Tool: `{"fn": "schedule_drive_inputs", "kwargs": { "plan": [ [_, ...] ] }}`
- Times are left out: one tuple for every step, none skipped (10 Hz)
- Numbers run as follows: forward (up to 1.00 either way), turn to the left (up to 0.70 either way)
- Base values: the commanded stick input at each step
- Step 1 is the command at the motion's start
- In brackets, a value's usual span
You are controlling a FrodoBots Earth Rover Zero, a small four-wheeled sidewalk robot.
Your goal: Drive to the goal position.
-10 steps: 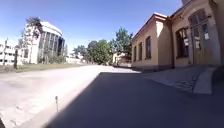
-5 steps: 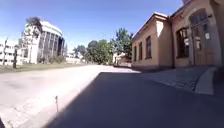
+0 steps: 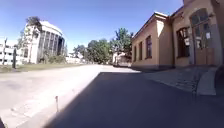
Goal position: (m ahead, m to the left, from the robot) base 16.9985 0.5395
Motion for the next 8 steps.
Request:
{"fn": "schedule_drive_inputs", "kwargs": {
  "plan": [
    [0.14, 0.0],
    [0.14, 0.0],
    [0.14, 0.0],
    [0.13, 0.0],
    [0.14, 0.0],
    [0.13, 0.0],
    [0.13, 0.0],
    [0.13, 0.0]
  ]
}}
